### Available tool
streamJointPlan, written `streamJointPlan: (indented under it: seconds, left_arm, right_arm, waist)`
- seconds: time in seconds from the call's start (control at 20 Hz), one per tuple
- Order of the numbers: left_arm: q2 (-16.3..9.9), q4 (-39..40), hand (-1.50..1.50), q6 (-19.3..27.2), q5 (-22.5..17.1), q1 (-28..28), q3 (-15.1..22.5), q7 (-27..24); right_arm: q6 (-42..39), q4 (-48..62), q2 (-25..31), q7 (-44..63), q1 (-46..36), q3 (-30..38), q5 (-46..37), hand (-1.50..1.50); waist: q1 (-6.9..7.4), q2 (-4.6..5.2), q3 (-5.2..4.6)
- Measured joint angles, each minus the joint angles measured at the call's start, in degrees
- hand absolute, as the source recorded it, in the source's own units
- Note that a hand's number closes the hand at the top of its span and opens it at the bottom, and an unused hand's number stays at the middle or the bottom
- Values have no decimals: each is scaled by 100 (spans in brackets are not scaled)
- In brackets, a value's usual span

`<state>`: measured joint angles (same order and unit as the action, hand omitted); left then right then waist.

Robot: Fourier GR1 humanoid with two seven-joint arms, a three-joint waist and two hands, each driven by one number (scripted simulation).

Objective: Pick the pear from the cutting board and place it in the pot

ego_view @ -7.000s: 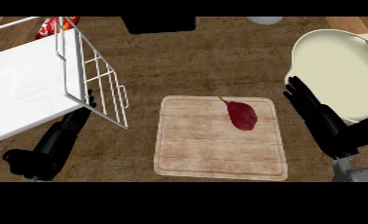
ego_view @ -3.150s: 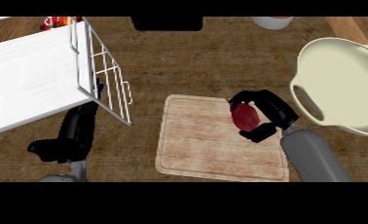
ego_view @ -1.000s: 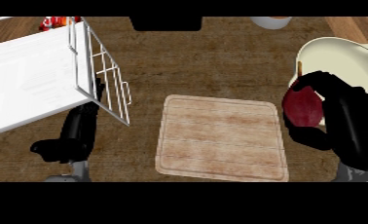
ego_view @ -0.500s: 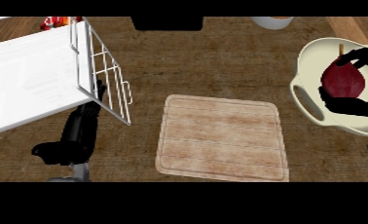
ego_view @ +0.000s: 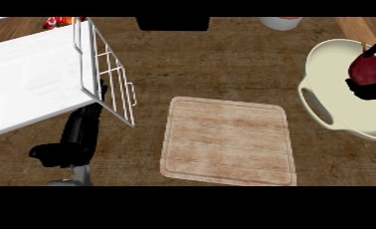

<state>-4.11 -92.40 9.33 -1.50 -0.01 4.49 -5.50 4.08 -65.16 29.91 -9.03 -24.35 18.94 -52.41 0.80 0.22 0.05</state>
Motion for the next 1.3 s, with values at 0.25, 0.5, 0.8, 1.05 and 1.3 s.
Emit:
streamJointPlan:
  seconds: [0.25,0.5,0.8,1.05,1.3]
  left_arm:
    - [78,4,0,22,64,-31,68,5]
    - [95,126,0,-8,84,-61,62,-74]
    - [117,172,0,-31,85,-123,56,-99]
    - [135,219,0,13,92,-165,6,-116]
    - [87,220,0,-22,46,-137,-59,-85]
  right_arm:
    - [273,1639,208,-492,-544,34,-136,150]
    - [407,3002,406,-481,-909,103,-338,-150]
    - [174,4191,647,-796,-1249,298,-265,-150]
    - [-6,4436,614,-1680,-1422,1041,606,-150]
    - [-467,4584,673,-2328,-1552,1959,1660,-150]
  waist:
    - [48,16,2]
    - [84,35,5]
    - [114,52,13]
    - [70,49,23]
    - [29,34,23]
